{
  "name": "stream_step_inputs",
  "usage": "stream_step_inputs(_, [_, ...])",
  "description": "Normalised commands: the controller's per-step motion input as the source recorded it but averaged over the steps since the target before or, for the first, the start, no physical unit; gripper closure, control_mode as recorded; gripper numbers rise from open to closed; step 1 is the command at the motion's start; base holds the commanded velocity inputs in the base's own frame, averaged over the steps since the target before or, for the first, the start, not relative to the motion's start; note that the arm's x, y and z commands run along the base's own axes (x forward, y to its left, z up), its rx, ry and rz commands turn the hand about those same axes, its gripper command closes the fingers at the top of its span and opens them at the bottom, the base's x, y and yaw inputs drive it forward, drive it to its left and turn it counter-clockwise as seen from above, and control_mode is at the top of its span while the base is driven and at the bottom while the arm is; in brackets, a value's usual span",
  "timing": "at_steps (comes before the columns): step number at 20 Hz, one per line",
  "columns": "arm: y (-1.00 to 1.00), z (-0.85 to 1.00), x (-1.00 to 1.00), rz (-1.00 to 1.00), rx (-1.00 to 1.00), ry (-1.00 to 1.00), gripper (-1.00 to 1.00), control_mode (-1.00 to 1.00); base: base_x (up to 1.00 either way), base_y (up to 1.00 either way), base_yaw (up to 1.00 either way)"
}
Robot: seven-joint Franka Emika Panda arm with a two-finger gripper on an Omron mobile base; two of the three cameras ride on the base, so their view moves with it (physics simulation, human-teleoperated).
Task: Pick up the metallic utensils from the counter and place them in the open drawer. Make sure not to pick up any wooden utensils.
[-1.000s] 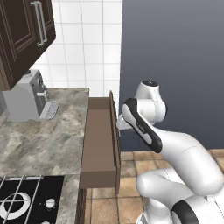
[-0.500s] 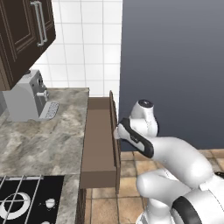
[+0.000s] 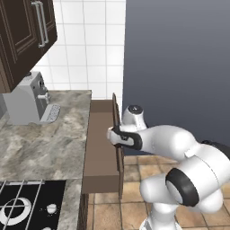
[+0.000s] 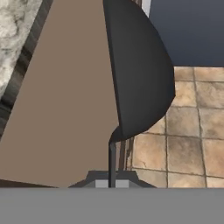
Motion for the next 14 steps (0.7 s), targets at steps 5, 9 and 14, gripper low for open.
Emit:
stream_step_inputs(5, [-0.12, -0.19, 0.14, -0.02, 0.00, 0.17, 1.00, -1.00, 0.00, 0.00, 0.00])
stream_step_inputs(9, [-0.16, -0.30, 0.08, 0.00, 0.00, 0.16, 1.00, -1.00, 0.00, 0.00, 0.00])
stream_step_inputs(14, [-0.04, -0.18, 0.02, 0.03, 0.00, 0.06, 1.00, -1.00, 0.00, 0.00, 0.00])
